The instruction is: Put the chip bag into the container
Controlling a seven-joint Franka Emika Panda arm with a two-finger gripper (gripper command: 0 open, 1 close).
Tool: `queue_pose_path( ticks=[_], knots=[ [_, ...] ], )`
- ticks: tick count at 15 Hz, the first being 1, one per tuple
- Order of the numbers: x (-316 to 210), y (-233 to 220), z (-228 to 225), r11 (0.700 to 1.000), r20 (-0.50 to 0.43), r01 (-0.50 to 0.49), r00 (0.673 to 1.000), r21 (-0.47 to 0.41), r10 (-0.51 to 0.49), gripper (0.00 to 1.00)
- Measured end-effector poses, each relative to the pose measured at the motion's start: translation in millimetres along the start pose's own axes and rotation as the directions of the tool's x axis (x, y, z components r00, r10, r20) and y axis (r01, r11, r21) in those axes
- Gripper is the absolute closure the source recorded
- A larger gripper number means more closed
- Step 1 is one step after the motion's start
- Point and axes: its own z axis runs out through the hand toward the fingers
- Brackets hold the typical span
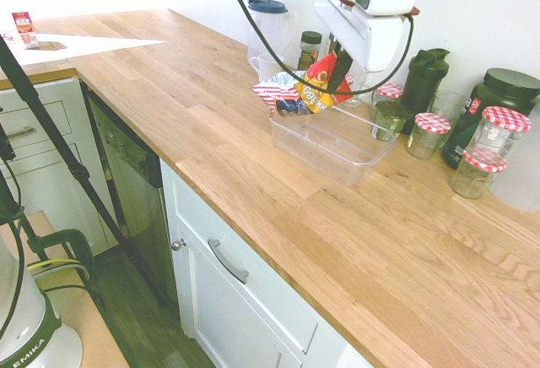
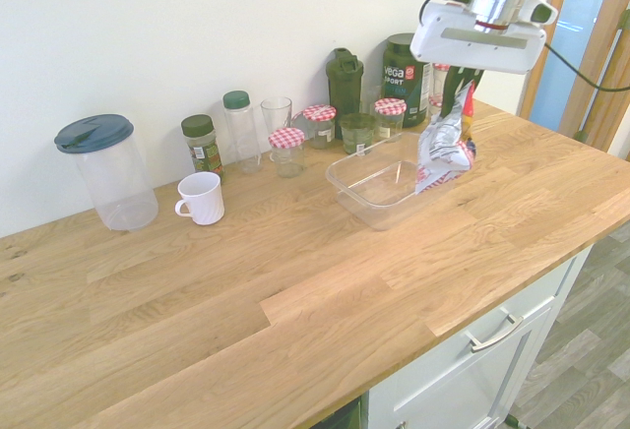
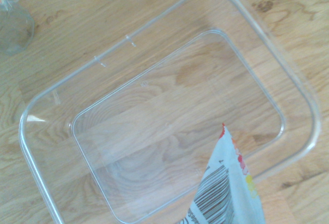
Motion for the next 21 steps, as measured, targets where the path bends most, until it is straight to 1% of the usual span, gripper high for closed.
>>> queue_pose_path(
  ticks=[3,5,7,9,10,12,16,21],
  knots=[
    [-15.0,-28.2,34.8,0.999,0.006,0.009,1.0,-0.032,-0.009,1.0],
    [-16.5,-39.0,57.3,0.998,0.011,0.006,1.0,-0.06,-0.005,1.0],
    [-14.3,-44.4,70.2,0.997,0.006,-0.004,1.0,-0.082,0.004,1.0],
    [-12.1,-47.3,73.4,0.996,0.006,-0.006,1.0,-0.087,0.006,1.0],
    [-10.8,-48.6,74.5,0.996,0.01,-0.007,1.0,-0.092,0.008,0.0],
    [-4.1,-50.7,83.1,0.994,0.023,-0.015,1.0,-0.113,0.017,0.0],
    [23.7,-50.8,109.9,0.987,0.036,-0.059,0.997,-0.148,0.065,0.0],
    [41.8,-48.1,108.7,0.986,0.034,-0.077,0.996,-0.145,0.083,0.0]
  ],
)
